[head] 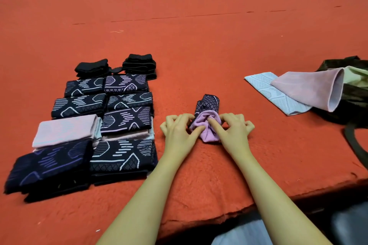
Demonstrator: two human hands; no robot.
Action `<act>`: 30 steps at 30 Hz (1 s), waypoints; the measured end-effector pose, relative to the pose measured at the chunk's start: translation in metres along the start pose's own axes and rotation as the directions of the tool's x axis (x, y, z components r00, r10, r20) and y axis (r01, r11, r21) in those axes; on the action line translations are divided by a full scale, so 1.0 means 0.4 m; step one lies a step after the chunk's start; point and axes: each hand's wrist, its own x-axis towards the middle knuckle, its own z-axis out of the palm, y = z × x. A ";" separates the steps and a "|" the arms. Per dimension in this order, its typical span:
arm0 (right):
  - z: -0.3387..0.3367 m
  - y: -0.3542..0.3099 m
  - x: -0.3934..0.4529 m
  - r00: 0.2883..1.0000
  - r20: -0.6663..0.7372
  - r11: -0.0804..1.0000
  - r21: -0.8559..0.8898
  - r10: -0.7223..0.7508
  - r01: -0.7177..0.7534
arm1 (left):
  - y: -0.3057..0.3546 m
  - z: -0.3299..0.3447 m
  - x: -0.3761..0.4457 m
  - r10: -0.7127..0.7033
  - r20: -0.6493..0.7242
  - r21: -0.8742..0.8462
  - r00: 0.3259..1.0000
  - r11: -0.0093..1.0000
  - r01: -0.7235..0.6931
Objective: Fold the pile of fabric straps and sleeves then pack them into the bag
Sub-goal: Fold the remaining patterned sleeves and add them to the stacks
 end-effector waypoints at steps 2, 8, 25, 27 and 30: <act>-0.013 0.001 -0.022 0.996 0.050 0.997 0.045 -0.069 0.066 | -0.005 0.003 0.002 -0.037 -0.033 0.031 0.999 0.999 0.038; -0.024 0.006 -0.040 0.937 0.280 0.978 0.079 -0.207 0.193 | -0.004 -0.010 0.005 -0.213 -0.086 0.005 0.973 0.977 0.215; 0.016 0.001 -0.008 0.981 -0.105 0.959 -0.248 -0.165 0.135 | -0.003 -0.009 -0.007 -0.058 -0.035 -0.061 0.998 0.997 0.056; 0.004 -0.006 -0.020 0.956 -0.111 0.957 -0.137 -0.272 0.257 | -0.009 -0.010 -0.002 -0.130 -0.058 -0.066 0.990 0.990 0.126; -0.012 -0.016 -0.026 0.925 -0.180 0.941 -0.014 -0.334 0.337 | -0.007 -0.015 -0.002 -0.150 -0.059 -0.077 0.987 0.986 0.146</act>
